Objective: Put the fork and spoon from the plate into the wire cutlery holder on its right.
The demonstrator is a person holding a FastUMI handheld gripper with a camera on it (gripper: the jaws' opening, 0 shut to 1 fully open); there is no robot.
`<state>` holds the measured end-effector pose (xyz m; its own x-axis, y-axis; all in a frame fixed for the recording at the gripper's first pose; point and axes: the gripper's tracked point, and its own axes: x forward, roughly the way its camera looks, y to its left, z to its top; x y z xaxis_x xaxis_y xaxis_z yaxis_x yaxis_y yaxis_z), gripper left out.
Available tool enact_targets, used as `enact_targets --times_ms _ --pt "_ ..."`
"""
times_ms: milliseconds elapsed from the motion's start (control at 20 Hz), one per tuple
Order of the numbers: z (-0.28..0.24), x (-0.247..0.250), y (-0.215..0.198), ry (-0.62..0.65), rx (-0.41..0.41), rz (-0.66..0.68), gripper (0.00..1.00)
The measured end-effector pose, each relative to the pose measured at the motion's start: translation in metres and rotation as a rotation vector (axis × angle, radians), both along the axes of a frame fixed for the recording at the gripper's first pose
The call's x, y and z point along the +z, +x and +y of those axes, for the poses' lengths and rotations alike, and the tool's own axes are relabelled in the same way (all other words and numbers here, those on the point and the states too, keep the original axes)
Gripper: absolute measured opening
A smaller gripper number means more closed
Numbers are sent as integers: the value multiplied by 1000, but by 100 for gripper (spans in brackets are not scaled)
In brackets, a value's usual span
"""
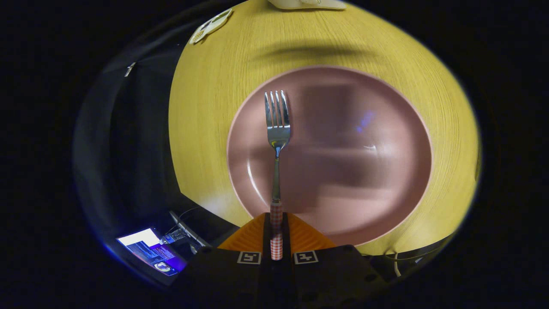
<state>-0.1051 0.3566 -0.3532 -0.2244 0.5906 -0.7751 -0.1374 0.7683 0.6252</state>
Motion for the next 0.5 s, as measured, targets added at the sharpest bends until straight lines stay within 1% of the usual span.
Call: enact_targets --times_ms 250,500 --pt "-48 58 5 112 48 -46 13" --pt "-122 113 9 162 105 -82 13"
